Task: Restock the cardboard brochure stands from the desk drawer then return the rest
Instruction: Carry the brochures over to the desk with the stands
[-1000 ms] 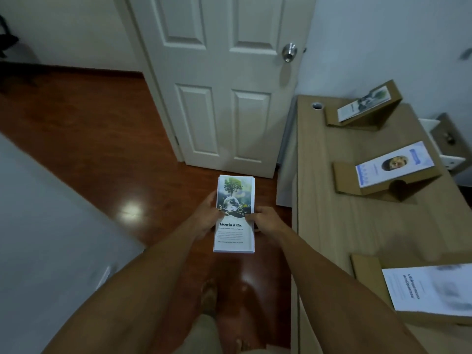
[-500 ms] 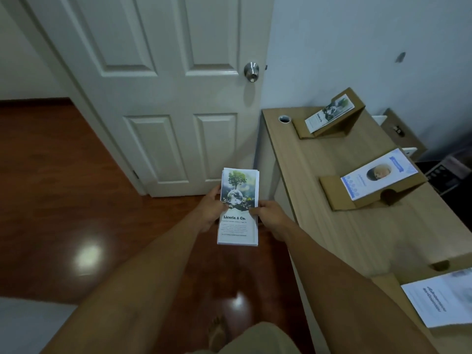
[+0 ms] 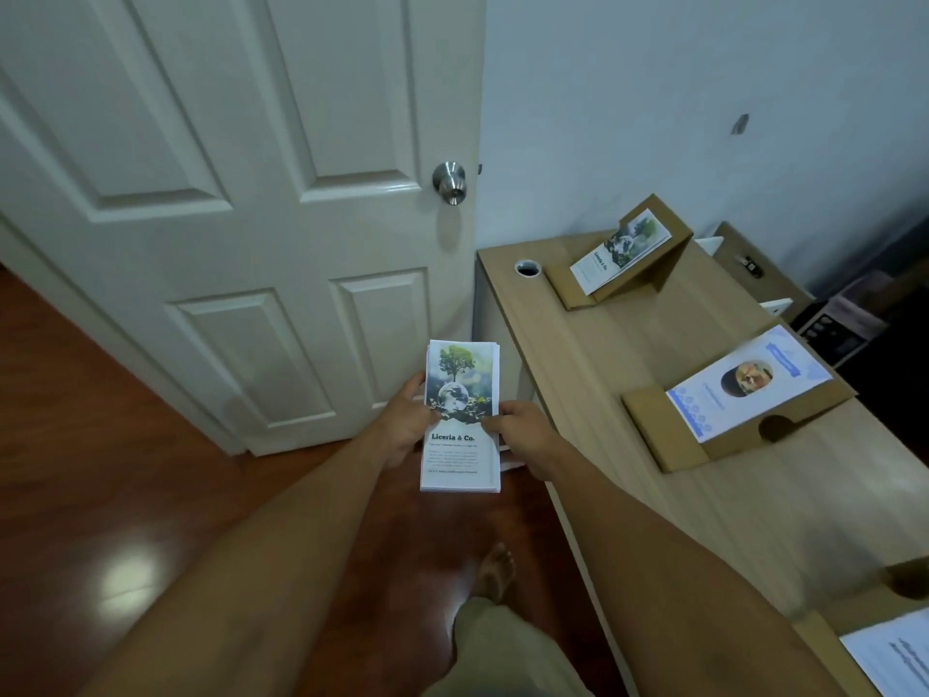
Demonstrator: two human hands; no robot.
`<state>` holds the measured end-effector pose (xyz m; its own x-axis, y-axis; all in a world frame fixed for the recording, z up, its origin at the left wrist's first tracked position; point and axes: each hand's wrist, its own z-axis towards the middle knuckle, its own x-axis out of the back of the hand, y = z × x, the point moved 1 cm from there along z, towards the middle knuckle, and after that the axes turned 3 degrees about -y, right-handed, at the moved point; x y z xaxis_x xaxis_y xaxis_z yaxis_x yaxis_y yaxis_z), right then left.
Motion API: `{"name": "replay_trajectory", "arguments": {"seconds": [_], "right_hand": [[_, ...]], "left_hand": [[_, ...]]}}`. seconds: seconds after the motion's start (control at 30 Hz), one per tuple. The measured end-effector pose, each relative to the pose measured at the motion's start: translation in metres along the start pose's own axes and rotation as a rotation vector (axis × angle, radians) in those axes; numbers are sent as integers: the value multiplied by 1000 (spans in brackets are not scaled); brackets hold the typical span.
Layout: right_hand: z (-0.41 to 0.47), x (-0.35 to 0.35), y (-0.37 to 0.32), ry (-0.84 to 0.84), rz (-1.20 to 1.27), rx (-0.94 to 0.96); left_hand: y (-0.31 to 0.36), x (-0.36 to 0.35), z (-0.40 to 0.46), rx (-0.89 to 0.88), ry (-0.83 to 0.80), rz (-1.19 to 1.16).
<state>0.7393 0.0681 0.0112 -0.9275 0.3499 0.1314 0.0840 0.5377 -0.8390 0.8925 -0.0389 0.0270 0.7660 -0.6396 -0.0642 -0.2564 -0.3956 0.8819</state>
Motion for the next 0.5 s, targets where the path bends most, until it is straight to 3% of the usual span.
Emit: {"name": "replay_trajectory", "arguments": {"seconds": [0.5], "right_hand": [[176,124,-103,52,70,-35]], "left_hand": [[130,-48,208,61,-109,62]]}}
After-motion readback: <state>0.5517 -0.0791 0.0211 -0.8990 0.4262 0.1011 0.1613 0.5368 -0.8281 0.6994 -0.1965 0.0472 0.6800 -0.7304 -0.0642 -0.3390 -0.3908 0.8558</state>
